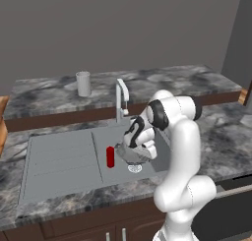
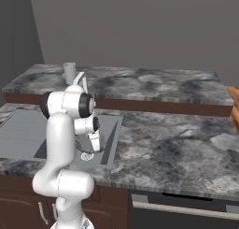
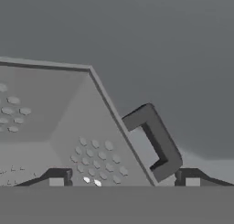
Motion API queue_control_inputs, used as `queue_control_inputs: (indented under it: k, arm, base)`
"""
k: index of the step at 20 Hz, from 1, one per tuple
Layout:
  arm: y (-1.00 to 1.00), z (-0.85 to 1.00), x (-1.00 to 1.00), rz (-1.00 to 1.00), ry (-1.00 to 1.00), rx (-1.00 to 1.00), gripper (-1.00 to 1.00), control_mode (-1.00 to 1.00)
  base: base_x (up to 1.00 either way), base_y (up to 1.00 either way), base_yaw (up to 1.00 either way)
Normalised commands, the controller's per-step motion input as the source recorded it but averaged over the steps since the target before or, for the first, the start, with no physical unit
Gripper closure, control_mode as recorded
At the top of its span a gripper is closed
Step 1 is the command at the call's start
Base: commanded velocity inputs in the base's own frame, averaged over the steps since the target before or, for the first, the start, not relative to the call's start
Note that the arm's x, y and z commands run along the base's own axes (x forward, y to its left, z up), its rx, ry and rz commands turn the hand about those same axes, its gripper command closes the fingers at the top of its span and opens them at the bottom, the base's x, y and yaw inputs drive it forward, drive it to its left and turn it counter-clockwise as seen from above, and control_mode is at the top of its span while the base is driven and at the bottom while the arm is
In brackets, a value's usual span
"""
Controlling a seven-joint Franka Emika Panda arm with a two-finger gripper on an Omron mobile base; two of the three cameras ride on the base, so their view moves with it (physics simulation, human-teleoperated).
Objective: Pick the glass cup and colander and place them in the sink. Then turn on the water.
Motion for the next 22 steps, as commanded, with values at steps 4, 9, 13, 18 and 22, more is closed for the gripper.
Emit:
queue_control_inputs:
  k: [4, 9, 13, 18, 22]
  arm:
    - [0.00, 0.00, -0.50, 0.00, -0.05, 0.02, -1.00, -1.00]
    - [0.00, 0.11, -0.27, 0.00, -0.11, 0.00, -1.00, -1.00]
    - [0.01, 0.56, -0.12, 0.00, -0.15, -0.01, -1.00, -1.00]
    - [0.00, 0.68, -0.06, 0.00, -0.11, 0.00, -1.00, -1.00]
    - [-0.05, 0.59, -0.13, 0.06, -0.01, 0.00, -1.00, -1.00]
  base:
    - [0.00, 0.00, 0.00]
    - [0.00, 0.00, 0.00]
    - [0.00, 0.00, 0.00]
    - [0.00, 0.00, 0.00]
    - [0.00, 0.00, 0.00]
